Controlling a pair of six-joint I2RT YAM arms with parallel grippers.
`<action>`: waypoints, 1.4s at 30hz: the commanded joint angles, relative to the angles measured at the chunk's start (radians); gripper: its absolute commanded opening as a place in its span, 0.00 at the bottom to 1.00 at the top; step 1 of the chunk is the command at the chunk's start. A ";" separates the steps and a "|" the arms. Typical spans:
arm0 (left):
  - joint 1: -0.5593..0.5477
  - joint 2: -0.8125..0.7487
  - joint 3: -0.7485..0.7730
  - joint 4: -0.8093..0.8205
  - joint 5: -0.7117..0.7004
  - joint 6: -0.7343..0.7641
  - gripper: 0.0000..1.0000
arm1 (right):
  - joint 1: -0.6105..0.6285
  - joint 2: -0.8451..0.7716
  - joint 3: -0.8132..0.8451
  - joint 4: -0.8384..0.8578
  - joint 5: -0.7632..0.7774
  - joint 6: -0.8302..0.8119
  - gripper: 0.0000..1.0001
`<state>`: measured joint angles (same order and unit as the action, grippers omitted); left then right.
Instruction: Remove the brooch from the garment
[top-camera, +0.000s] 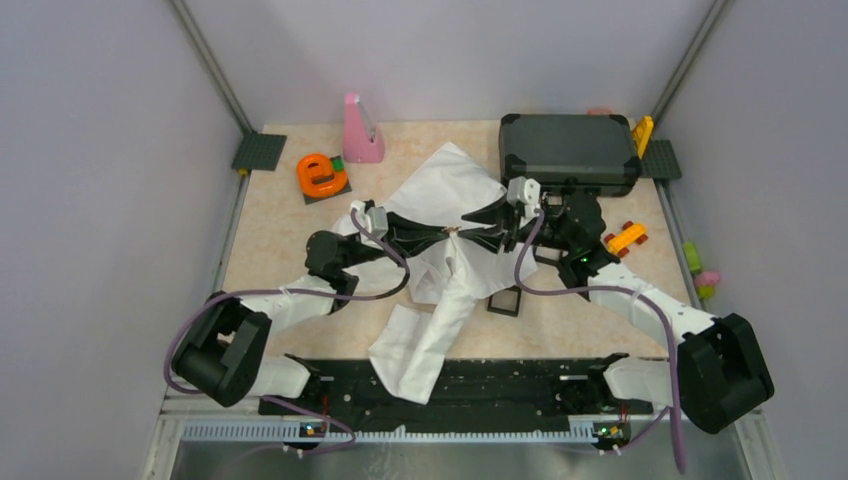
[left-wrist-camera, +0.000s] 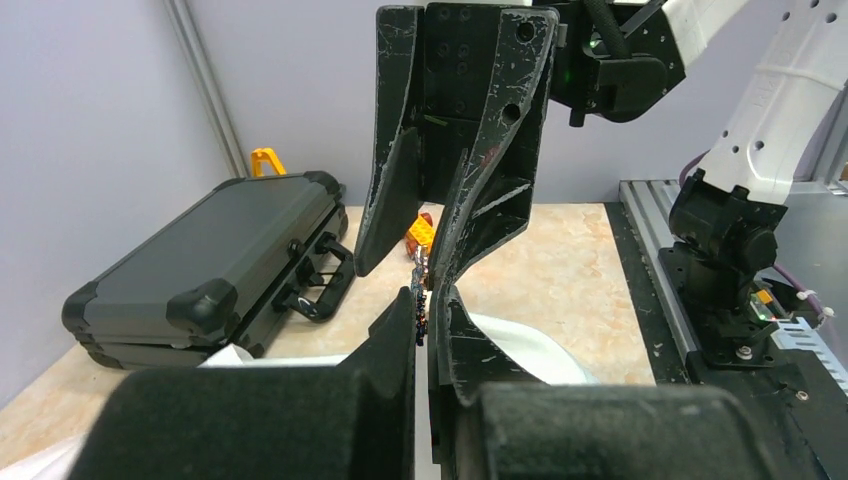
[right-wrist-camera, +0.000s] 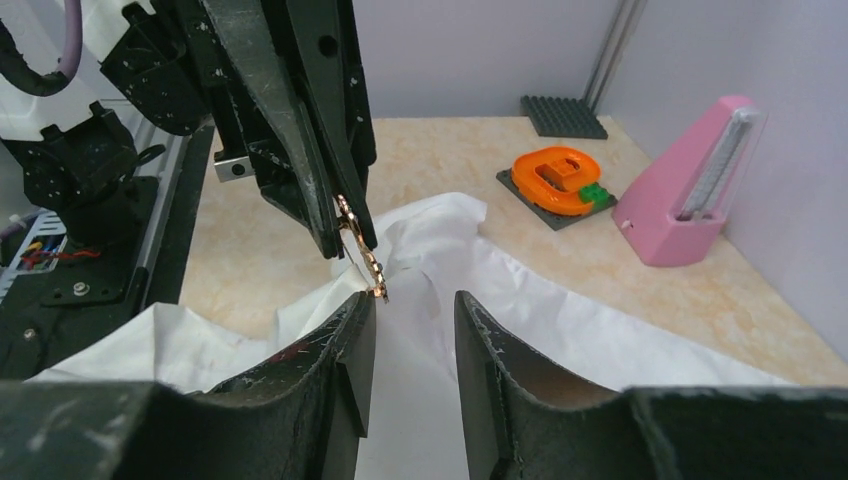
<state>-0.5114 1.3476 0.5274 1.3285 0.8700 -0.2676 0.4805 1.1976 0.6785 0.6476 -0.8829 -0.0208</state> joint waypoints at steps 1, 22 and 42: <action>0.005 0.009 0.048 0.096 0.040 -0.025 0.00 | 0.007 -0.033 0.012 0.086 -0.059 -0.083 0.36; 0.004 0.035 0.054 0.050 0.055 0.006 0.31 | 0.055 -0.022 0.088 -0.028 -0.129 -0.093 0.00; 0.009 -0.305 0.298 -1.261 -0.181 0.613 0.46 | 0.151 0.083 0.499 -0.921 0.232 -0.472 0.00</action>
<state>-0.5030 1.0142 0.7197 0.3176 0.7731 0.2443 0.5919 1.2537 1.0714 -0.1387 -0.7166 -0.3847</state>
